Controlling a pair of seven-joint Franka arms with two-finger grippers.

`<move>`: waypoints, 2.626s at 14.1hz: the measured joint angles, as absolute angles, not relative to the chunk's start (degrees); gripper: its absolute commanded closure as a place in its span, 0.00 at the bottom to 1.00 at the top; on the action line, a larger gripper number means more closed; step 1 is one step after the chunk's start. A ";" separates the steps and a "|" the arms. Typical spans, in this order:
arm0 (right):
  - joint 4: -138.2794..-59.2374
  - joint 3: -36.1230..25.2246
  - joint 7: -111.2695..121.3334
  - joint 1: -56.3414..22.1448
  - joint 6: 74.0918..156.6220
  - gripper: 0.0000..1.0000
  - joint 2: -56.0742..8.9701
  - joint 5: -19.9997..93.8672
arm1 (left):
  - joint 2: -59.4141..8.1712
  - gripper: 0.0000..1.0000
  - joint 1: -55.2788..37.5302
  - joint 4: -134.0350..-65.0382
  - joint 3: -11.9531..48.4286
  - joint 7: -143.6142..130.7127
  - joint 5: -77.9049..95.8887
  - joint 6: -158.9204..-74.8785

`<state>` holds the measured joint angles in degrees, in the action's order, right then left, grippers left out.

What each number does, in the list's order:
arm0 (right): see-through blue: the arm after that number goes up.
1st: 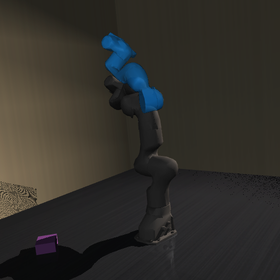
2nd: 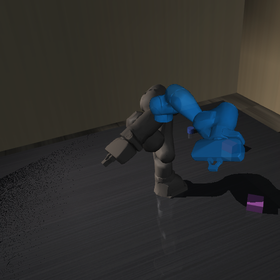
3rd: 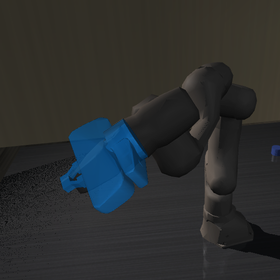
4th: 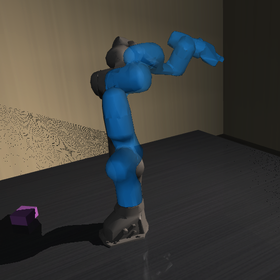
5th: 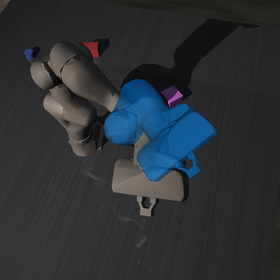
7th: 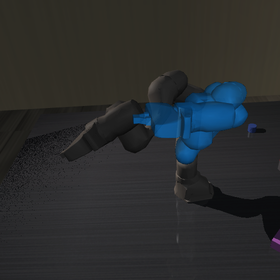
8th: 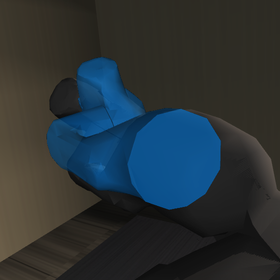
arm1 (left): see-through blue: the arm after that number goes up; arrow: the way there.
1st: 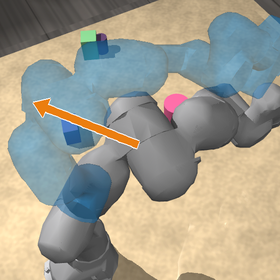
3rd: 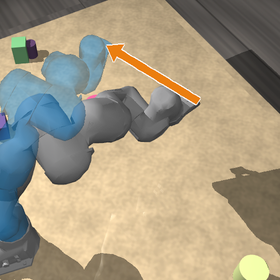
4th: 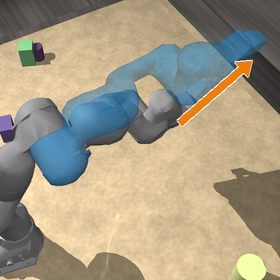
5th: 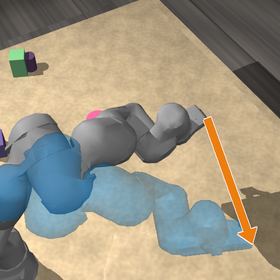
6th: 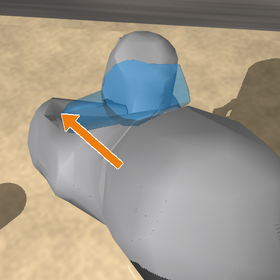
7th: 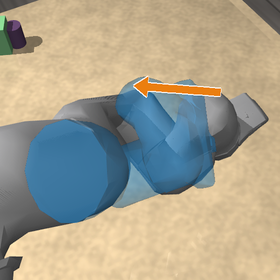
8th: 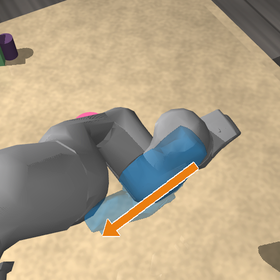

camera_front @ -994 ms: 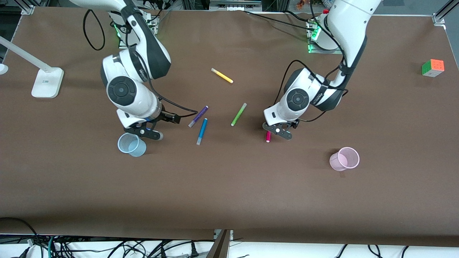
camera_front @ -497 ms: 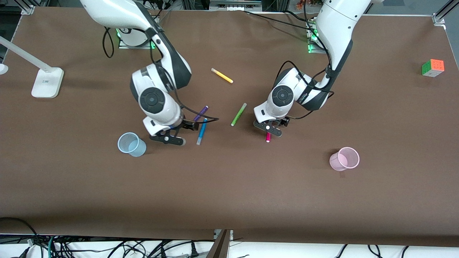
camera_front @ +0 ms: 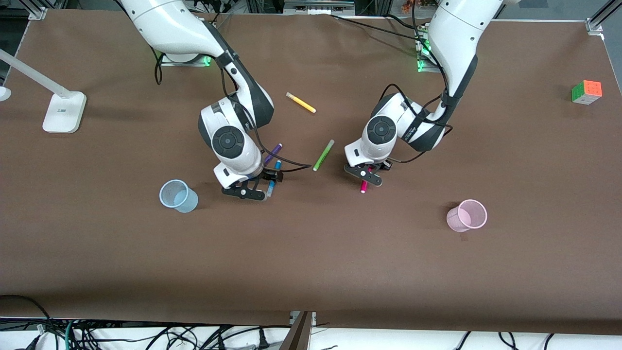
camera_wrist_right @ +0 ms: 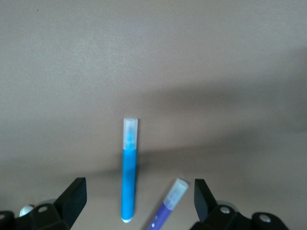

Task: Place pink and blue markers in matching cups
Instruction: 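Grasp the pink marker with the left gripper while the right gripper grasps blue, then carry the pink marker with the left gripper toward the pink cup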

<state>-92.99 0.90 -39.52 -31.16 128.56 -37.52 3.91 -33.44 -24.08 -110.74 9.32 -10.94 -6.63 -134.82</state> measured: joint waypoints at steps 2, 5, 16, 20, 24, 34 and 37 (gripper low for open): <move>-92.15 0.91 -39.54 -31.83 129.04 0.01 -39.24 3.91 | -33.49 0.93 -24.24 -110.71 9.32 -10.94 -6.66 -134.82; -91.22 0.92 -39.80 -33.04 130.75 0.02 -41.95 3.90 | -33.26 0.94 -24.65 -110.10 9.34 -10.91 -7.16 -131.63; -90.64 0.81 -40.14 -33.28 133.37 0.09 -44.16 3.91 | -31.04 1.00 -25.10 -98.64 8.67 5.41 -28.05 -95.14; -90.64 0.81 -40.15 -33.33 133.40 0.61 -44.80 3.91 | -30.84 1.00 -24.10 -93.78 7.32 21.17 -37.89 -84.96; -90.59 0.77 -40.13 -33.39 133.41 1.00 -44.70 3.89 | -30.84 1.00 -18.48 -91.73 6.80 36.25 -45.14 -84.27; -86.40 -0.10 -39.09 -30.31 124.43 1.00 -41.99 6.46 | -36.55 1.00 -13.99 -88.38 7.21 49.77 -66.48 -84.78; -81.33 -0.41 -35.42 -26.99 113.22 1.00 -38.81 7.06 | -40.48 1.00 -14.25 -85.28 7.31 49.22 -68.63 -84.80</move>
